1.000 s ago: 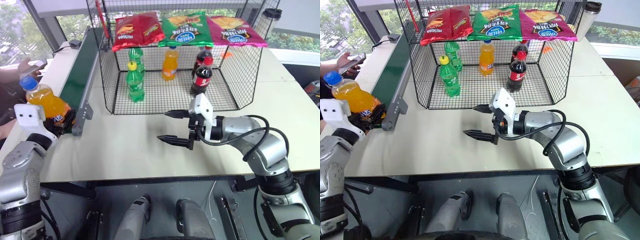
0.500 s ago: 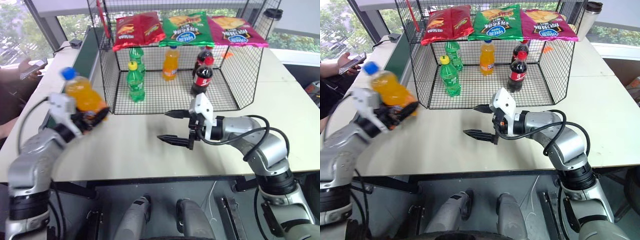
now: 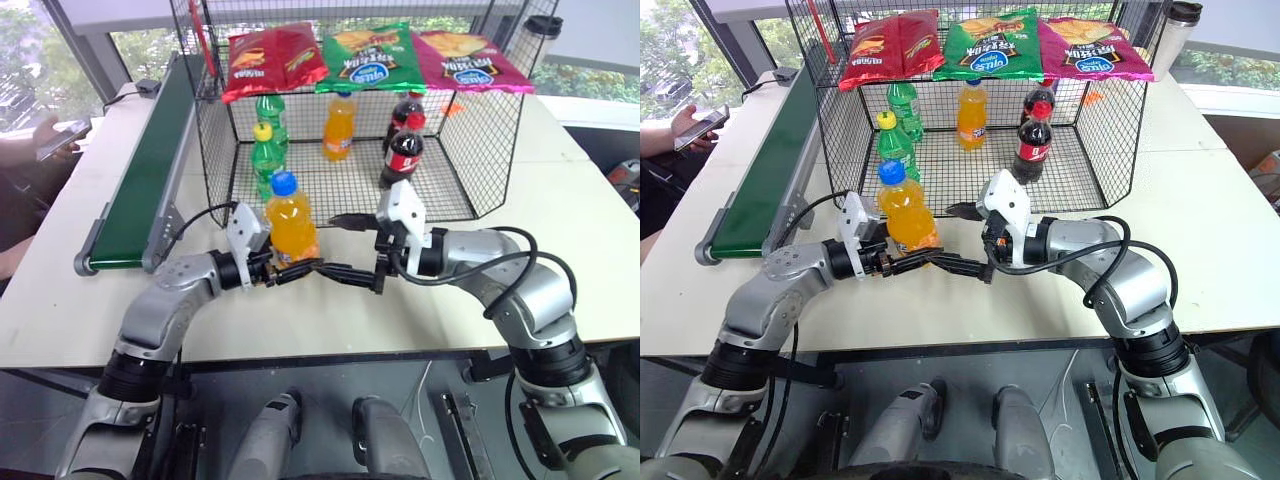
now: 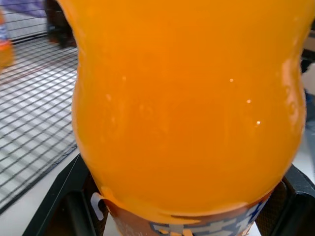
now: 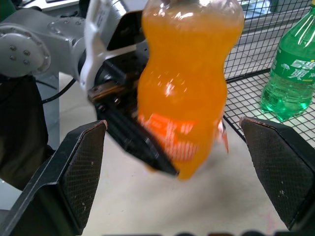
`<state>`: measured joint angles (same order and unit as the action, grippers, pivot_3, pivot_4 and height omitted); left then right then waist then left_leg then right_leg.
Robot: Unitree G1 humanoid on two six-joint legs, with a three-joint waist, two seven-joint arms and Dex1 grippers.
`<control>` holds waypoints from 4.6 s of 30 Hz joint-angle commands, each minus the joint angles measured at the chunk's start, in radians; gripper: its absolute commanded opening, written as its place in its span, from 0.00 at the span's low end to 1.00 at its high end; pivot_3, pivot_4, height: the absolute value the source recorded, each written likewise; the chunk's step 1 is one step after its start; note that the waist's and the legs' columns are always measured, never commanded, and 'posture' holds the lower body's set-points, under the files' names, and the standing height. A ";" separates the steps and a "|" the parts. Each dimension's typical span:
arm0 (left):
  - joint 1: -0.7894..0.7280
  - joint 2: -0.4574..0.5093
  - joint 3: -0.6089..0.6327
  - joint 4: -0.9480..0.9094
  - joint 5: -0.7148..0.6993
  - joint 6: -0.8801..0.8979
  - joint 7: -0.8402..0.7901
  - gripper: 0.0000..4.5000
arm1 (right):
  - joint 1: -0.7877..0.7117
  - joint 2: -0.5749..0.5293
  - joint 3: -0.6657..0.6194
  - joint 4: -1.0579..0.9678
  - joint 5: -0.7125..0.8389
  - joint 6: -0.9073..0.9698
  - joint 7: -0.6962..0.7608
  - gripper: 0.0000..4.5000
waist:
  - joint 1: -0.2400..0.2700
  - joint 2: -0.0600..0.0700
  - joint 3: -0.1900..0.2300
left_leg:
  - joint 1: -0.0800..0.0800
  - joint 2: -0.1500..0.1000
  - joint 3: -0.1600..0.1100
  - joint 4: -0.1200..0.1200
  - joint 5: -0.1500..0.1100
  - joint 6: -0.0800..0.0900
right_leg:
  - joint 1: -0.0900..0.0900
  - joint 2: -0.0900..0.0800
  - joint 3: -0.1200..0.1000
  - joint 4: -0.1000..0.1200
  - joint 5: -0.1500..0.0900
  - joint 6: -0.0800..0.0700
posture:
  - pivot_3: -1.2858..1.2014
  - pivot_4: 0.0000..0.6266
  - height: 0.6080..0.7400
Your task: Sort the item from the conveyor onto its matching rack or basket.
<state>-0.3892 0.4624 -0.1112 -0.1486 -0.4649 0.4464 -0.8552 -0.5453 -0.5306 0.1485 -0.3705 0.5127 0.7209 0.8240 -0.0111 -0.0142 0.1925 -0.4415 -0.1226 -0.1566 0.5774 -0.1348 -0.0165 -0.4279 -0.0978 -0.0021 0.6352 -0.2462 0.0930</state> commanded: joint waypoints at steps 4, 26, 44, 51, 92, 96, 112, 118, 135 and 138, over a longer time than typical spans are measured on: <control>-0.025 -0.026 -0.019 -0.010 0.019 -0.044 -0.037 0.67 | -0.030 0.009 -0.013 -0.012 -0.013 -0.017 -0.027 1.00 | 0.000 0.000 0.000 | 0.000 0.000 0.000 0.000 0.000 0.000 | 0.000 0.000 0.000 0.000 0.000 0.001 | 0.52 0.24 0.99; -0.063 -0.107 -0.067 0.015 0.069 -0.056 -0.044 0.67 | -0.122 0.069 -0.006 -0.010 -0.011 0.029 -0.076 0.73 | -0.001 0.000 0.000 | 0.000 0.000 0.000 0.001 0.000 0.000 | 0.000 0.000 0.000 0.000 0.002 0.003 | 0.52 0.24 0.99; -0.094 -0.100 -0.043 0.029 0.060 -0.008 -0.028 1.00 | -0.110 0.056 -0.007 -0.016 -0.015 0.035 -0.078 0.58 | -0.001 0.000 0.000 | 0.000 0.000 0.000 0.001 0.000 0.000 | 0.000 0.001 0.000 0.001 0.003 0.004 | 0.52 0.24 0.99; -0.055 -0.037 -0.016 -0.004 0.058 0.018 -0.015 1.00 | -0.115 0.060 -0.009 -0.006 -0.030 0.027 -0.098 0.58 | -0.003 0.000 0.000 | 0.000 0.000 0.000 0.001 0.000 0.000 | 0.000 0.001 0.000 0.001 0.003 0.004 | 0.52 0.24 0.99; 0.154 -0.090 0.163 -0.178 0.136 0.022 0.397 1.00 | -0.580 0.386 -0.162 1.174 -0.390 -0.689 -0.538 0.58 | -0.009 0.001 0.000 | 0.003 0.000 0.004 0.001 0.002 -0.001 | -0.003 0.004 0.004 0.009 0.006 0.005 | 0.52 0.24 0.99; 0.155 -0.094 0.156 -0.176 0.140 0.018 0.401 1.00 | -0.608 0.398 -0.169 1.242 -0.396 -0.741 -0.547 0.58 | -0.010 0.001 0.000 | 0.004 0.000 0.005 0.001 0.002 -0.001 | -0.003 0.005 0.005 0.011 0.006 0.005 | 0.52 0.24 0.99; 0.156 -0.104 0.153 -0.173 0.148 0.012 0.405 1.00 | -0.609 0.405 -0.172 1.264 -0.400 -0.757 -0.478 0.99 | -0.010 0.001 0.000 | 0.008 0.002 0.013 0.001 0.002 -0.001 | -0.003 0.007 0.015 0.012 0.006 0.005 | 0.52 0.24 0.99; 0.151 -0.106 0.153 -0.167 0.150 0.010 0.404 1.00 | -0.517 0.377 -0.150 1.034 -0.381 -0.624 -0.390 0.99 | -0.009 0.001 0.000 | 0.008 0.004 0.015 0.000 0.002 -0.001 | -0.003 0.009 0.017 0.012 0.006 0.005 | 0.52 0.24 0.99; 0.222 -0.060 0.158 -0.226 0.083 0.053 0.334 1.00 | 0.131 -0.009 -0.048 0.024 -0.082 0.011 0.016 0.99 | -0.006 0.000 0.000 | 0.009 0.008 0.019 0.001 -0.001 -0.002 | -0.002 0.005 0.018 0.009 0.002 0.003 | 0.52 0.24 0.99; 0.244 -0.028 0.156 -0.231 0.075 0.058 0.305 1.00 | 0.164 -0.009 -0.063 0.002 -0.081 0.034 -0.014 0.99 | -0.003 0.000 0.000 | 0.009 0.008 0.020 0.001 -0.001 -0.002 | -0.002 0.005 0.017 0.009 0.002 0.003 | 0.52 0.24 0.99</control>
<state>-0.1486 0.4225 0.0270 -0.3359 -0.3769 0.5026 -0.5330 -0.3742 -0.5311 0.1089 -0.3229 0.4147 0.7522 0.8250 -0.0144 -0.0141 0.1926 -0.4329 -0.1142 -0.1367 0.5782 -0.1362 -0.0189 -0.4296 -0.0929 0.0153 0.6433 -0.2442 0.0957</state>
